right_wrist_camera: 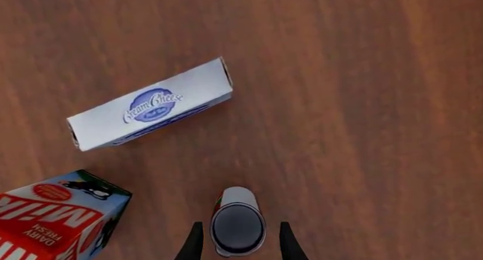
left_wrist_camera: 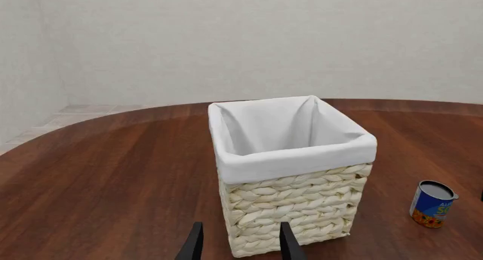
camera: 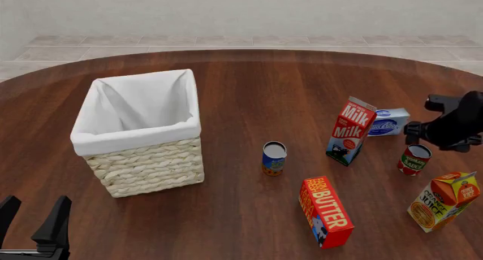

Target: Pick up the tomato sauce, and put it in the basket.

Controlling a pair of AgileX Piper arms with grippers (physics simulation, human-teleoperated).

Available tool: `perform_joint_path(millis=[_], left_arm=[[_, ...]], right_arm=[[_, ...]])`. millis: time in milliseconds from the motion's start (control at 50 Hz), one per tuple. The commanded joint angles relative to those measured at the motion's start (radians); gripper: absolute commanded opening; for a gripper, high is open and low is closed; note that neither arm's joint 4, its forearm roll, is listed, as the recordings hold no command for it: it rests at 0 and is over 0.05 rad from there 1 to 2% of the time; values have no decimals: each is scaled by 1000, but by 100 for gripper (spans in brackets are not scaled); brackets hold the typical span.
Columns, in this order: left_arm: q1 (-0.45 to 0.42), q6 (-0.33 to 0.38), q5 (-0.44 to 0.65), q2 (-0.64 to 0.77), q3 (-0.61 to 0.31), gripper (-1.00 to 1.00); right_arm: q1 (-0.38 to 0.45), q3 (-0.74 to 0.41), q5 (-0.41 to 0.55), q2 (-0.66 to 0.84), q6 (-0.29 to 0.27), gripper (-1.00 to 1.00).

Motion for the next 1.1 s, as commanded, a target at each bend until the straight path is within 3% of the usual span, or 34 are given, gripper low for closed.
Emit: perform_joint_path(millis=[20, 1100], left_arm=[[0, 0, 0, 0, 0, 100], [0, 0, 0, 0, 0, 100]], right_arm=[[0, 3, -9, 17, -3, 100], [-11, 13, -49, 104, 4, 100]])
